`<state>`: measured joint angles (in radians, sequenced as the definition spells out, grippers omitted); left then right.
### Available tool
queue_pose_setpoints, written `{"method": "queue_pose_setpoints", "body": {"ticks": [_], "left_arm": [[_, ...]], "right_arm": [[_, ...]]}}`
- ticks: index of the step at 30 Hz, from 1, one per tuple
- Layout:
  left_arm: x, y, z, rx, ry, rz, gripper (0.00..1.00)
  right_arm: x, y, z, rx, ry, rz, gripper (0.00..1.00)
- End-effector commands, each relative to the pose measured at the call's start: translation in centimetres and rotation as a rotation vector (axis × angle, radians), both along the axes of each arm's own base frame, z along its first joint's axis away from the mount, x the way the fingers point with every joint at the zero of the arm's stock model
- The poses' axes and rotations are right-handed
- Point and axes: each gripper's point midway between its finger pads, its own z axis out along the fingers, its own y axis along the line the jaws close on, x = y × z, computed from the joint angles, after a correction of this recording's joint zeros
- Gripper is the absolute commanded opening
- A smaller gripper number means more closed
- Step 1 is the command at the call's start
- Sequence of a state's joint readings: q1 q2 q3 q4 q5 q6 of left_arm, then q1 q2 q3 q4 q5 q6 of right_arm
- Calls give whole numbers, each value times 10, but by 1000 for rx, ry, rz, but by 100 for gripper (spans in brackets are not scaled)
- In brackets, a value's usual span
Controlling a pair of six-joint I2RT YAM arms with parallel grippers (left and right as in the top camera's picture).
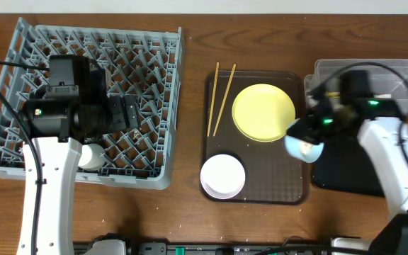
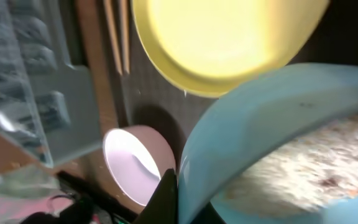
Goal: Sort waste into correct bins and load items into the dishwasher
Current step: 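Tip the blue bowl over the black tray to dump the rice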
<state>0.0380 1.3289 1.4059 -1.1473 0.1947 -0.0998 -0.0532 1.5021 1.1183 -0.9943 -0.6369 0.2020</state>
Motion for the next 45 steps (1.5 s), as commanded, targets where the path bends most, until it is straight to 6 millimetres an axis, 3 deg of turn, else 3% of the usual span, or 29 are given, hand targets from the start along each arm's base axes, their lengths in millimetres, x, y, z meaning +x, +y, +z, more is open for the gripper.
{"method": "queue_pose_setpoints", "body": {"ticks": [1,12,15,18,38,41,43,45], "left_arm": [[2,1,3,17,-8,-10,94],[2,1,3,17,-8,-10,94],[2,1,3,17,-8,-10,94],[2,1,3,17,-7,-10,94],[2,1,4,17,-9,-10,94],[2,1,4,17,-10,-10,94],[2,1,4,17,-10,-10,94],[2,1,4,17,-9,-10,94]], "right_arm": [[1,-7,21,203,-160,73,1],[-2,-94,45,575,-577,-191,1],[-10,-109,51,626,-669,-244,1],[-16,-119,44,615,-693,-290,1],[-20,-122,41,614,-708,-308,1],[-18,-126,22,539,-615,-330,1],[-19,-122,39,653,-624,-349,1],[-18,-120,39,634,-644,-327,1]]}}
